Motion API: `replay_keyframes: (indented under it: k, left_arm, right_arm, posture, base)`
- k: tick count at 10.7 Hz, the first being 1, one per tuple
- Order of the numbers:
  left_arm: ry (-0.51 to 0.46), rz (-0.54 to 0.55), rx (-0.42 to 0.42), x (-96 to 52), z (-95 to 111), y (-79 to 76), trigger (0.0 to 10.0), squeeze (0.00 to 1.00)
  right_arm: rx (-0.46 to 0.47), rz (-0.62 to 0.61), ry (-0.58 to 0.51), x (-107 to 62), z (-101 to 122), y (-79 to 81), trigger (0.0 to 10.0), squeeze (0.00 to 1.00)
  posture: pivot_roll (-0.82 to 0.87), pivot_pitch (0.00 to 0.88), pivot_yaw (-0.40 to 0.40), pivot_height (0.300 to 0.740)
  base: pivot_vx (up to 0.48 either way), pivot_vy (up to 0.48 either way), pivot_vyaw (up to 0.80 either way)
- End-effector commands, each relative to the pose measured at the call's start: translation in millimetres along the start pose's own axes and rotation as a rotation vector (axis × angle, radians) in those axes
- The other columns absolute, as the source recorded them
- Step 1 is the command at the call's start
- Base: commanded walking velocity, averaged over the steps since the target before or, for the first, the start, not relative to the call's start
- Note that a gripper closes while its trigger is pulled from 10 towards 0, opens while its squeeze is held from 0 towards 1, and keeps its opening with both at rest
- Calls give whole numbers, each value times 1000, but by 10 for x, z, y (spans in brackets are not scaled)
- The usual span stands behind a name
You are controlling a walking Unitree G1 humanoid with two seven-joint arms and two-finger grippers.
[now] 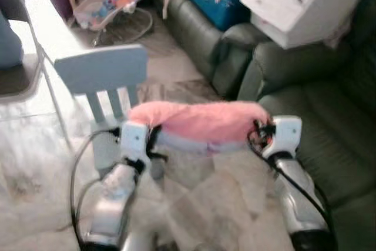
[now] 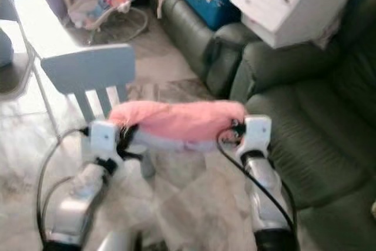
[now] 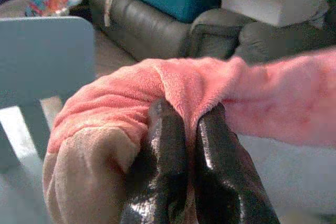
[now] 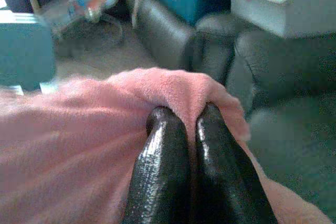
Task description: Move the pillow to the sofa
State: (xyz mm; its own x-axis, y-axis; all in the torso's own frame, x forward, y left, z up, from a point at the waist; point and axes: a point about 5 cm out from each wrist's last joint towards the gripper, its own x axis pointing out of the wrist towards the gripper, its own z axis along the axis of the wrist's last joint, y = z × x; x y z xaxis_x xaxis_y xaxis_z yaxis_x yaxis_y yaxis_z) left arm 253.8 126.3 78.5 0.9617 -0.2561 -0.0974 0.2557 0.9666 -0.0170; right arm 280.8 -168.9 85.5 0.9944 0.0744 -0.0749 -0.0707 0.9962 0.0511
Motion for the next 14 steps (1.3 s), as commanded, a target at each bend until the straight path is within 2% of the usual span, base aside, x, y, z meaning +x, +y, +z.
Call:
replay_keyframes:
  k: [1, 7, 10, 14]
  left_arm:
    - [-11, -9, -7, 9, 18, -26, 10000, 0]
    - [-14, -20, -11, 20, 16, -34, 10000, 0]
    - [-14, -25, -10, 21, 17, -49, 10000, 0]
    - [1, -21, -27, 18, 3, -45, 10000, 0]
  right_arm:
    - [-8, 2, 9, -36, -29, 0, 10000, 0]
    - [-6, 3, 12, -40, -36, 7, 10000, 0]
    - [-4, 6, 13, -46, -45, 18, 10000, 0]
    - [-3, 12, 16, -34, -55, 28, 10000, 0]
  posture:
    - [-20, 62, -66, 740]
    - [-23, 64, -64, 740]
    - [-21, 67, -62, 740]
    - [-13, 67, -63, 740]
  base:
    - [289, 0, -800]
    - [327, 0, -800]
    - [464, 0, 0]
    - [458, 0, -661]
